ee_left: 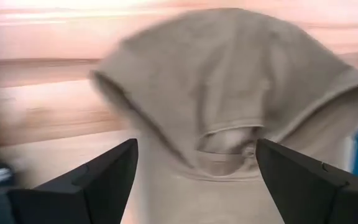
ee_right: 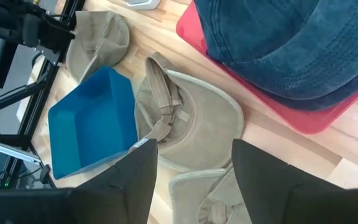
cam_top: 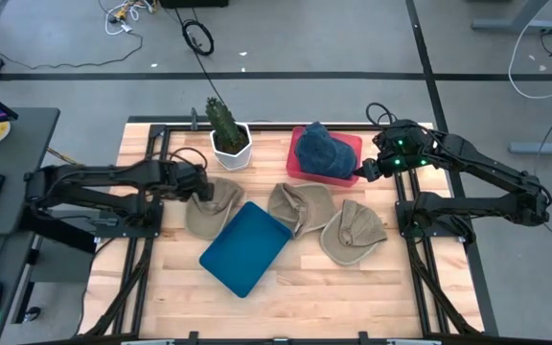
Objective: Pick & Place hat
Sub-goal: Put the left brown cap into the blue bin
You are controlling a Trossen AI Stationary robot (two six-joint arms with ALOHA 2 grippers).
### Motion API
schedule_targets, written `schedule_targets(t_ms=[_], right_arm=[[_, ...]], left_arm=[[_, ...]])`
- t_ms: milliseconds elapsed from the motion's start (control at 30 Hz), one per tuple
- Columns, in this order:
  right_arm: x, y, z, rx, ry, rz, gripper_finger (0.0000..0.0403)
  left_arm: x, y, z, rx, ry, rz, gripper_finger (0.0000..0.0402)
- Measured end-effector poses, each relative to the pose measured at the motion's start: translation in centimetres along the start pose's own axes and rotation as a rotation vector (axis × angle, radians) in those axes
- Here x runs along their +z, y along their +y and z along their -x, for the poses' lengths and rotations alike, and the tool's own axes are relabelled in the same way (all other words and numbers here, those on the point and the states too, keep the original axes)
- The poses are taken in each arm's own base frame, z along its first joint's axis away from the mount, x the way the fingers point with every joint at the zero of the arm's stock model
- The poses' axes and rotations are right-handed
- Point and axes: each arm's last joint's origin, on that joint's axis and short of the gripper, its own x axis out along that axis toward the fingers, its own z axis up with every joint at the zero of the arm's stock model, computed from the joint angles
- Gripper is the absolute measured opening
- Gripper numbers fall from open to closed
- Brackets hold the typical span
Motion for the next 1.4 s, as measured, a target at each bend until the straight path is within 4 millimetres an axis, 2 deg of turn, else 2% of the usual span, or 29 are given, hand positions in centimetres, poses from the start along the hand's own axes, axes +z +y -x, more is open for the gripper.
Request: schedule_targets(t_ms=[200,400,800,1000,1267,1400], right_arm=[[0.0,0.0,0.0,-0.006,-0.007,0.004,0.021],[0.0,0.0,0.0,-0.013,-0.014,0.008,0.021],[0.0,0.0,0.0,-0.013,-0.013,0.009,0.021],[0.0,0.0,0.0,-0.013,-0.013,0.009,0.021],[0.0,0.0,0.0,-0.014,-0.013,0.009,0.021],[0.0,0.0,0.0,-0.014,-0.013,0.009,0.021]], left_arm=[[-0.6,1.6,0.0,0.144,0.052,-0.024,0.0323],[-1.1,1.4,-1.8,0.028,0.101,-0.006,0.0307],[-2.0,2.6,-3.7,0.048,0.128,0.016,0.0272],[-2.0,2.6,-3.7,0.042,0.12,0.015,0.0193],[-1.5,1.7,-2.8,-0.019,0.108,-0.08,0.0023],[-1.1,1.2,-1.6,-0.043,0.091,-0.142,0.0016]])
